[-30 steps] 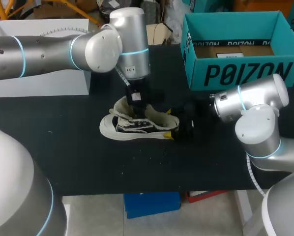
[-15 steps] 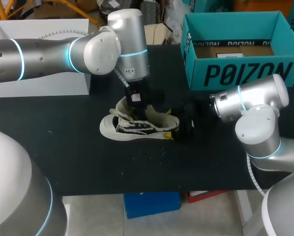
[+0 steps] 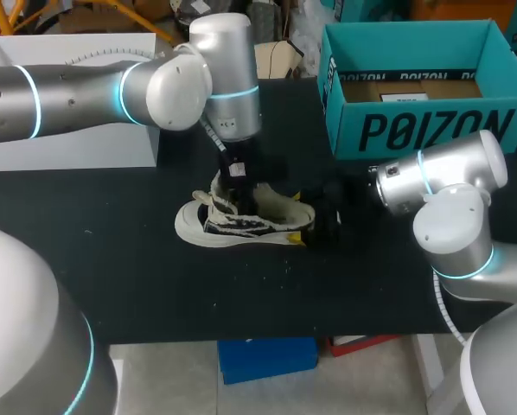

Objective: Take the shoe out of the shoebox, open the shoe tongue, remove and reinsert the insole, then place the shoe into the shoebox

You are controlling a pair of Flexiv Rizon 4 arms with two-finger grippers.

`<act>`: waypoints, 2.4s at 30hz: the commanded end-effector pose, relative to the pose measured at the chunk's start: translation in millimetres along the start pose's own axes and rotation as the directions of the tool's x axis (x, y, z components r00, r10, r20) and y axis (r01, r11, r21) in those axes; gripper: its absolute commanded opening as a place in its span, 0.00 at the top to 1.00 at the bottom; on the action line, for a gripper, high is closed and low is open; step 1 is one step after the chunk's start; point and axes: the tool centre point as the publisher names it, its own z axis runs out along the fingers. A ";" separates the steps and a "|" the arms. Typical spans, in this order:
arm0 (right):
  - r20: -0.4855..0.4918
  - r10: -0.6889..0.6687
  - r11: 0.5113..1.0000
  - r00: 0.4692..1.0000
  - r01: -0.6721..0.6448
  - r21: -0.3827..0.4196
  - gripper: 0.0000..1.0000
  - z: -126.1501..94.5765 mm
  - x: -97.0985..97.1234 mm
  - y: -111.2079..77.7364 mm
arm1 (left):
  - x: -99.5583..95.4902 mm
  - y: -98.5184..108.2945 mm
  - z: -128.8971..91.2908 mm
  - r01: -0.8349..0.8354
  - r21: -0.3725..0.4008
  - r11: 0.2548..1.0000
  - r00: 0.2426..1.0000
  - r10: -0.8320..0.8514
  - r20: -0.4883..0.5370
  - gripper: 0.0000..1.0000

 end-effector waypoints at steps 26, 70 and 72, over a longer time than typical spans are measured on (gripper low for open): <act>0.001 0.002 1.000 1.000 -0.002 0.001 1.00 0.0 -1.8 -3.4 | -11.7 26.7 33.3 0.014 -0.337 0.941 0.862 0.160 0.482 0.71; 0.001 0.002 1.000 1.000 -0.002 0.001 1.00 0.0 -1.8 -3.4 | -58.7 29.6 33.9 -0.182 -0.318 0.930 0.822 0.322 0.470 1.00; 0.001 0.002 1.000 1.000 -0.002 0.001 1.00 0.0 -1.8 -3.4 | -54.7 29.4 31.1 -0.194 -0.290 0.937 0.837 0.312 0.450 1.00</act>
